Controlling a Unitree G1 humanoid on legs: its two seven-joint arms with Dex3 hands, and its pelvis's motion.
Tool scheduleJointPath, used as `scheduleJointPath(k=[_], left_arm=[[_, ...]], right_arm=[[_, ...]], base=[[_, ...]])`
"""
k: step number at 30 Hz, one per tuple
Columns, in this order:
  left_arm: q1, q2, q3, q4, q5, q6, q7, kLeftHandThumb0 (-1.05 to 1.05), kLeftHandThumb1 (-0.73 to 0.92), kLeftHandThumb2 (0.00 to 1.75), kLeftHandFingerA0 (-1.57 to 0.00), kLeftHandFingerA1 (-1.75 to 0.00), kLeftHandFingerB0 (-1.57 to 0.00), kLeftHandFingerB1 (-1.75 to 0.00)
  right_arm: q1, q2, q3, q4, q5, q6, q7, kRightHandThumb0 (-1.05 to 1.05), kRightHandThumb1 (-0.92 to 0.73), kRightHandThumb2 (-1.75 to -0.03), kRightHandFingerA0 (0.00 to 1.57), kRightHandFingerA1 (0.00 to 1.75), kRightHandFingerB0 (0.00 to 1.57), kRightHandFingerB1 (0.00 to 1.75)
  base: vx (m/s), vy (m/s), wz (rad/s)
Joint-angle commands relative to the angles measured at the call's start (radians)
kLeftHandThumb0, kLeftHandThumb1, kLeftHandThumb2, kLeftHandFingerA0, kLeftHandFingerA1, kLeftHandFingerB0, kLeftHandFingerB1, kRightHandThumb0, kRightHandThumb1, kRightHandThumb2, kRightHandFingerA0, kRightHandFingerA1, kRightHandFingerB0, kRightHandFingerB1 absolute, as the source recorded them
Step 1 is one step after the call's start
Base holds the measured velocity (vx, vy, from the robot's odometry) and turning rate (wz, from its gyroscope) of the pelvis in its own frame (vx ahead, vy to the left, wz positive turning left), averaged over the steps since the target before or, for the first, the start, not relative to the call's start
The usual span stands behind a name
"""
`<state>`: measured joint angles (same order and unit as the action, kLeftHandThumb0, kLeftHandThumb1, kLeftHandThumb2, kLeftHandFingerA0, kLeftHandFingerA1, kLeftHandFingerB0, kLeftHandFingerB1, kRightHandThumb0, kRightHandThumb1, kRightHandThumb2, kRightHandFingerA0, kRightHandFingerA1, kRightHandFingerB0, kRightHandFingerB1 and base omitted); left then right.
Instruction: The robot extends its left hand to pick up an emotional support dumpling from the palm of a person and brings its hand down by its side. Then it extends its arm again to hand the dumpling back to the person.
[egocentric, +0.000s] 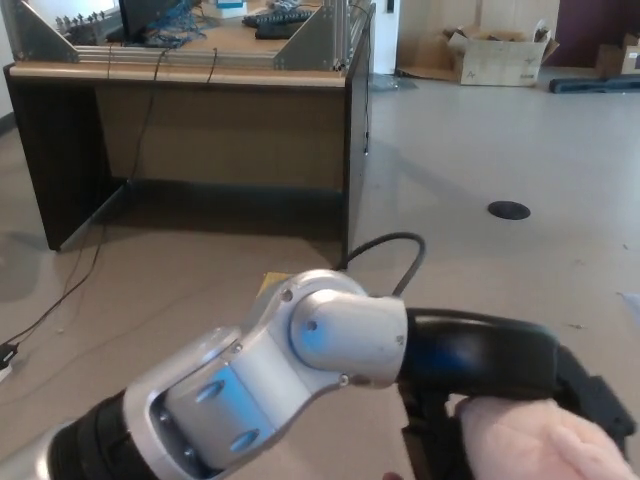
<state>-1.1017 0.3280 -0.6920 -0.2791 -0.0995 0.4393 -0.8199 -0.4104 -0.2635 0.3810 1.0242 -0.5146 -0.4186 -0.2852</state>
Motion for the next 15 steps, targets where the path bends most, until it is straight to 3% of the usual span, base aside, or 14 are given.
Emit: scheduleJointPath(k=[1, 8, 15], left_arm=[[-0.007, 0.048, -0.011, -0.001, 0.061, -0.02, -0.092, -0.3, 0.84, 0.64, -0.61, -1.07, -0.66, -0.84], [-0.031, 0.065, 0.01, 0.001, 0.098, -0.023, -0.111, -0.34, 0.78, 0.63, -0.72, -0.85, -0.75, -0.65], [-0.061, 0.077, 0.034, 0.037, 0.118, -0.045, -0.138, -0.37, 0.76, 0.63, -0.74, -0.77, -0.76, -0.61]], right_arm=[[-0.029, -0.032, 0.017, -0.004, -0.055, 0.055, -0.047, -0.57, -0.62, -0.95, 0.34, 0.5, 0.43, 0.52], [-0.033, -0.031, 0.013, -0.006, -0.061, 0.06, -0.049, -0.57, -0.62, -0.95, 0.34, 0.5, 0.43, 0.52], [-0.065, -0.033, 0.009, 0.007, -0.063, 0.064, -0.041, -0.57, -0.62, -0.95, 0.34, 0.5, 0.43, 0.52]], base=[[0.0, 0.0, 0.0], [0.0, 0.0, 0.0], [0.0, 0.0, 0.0]])
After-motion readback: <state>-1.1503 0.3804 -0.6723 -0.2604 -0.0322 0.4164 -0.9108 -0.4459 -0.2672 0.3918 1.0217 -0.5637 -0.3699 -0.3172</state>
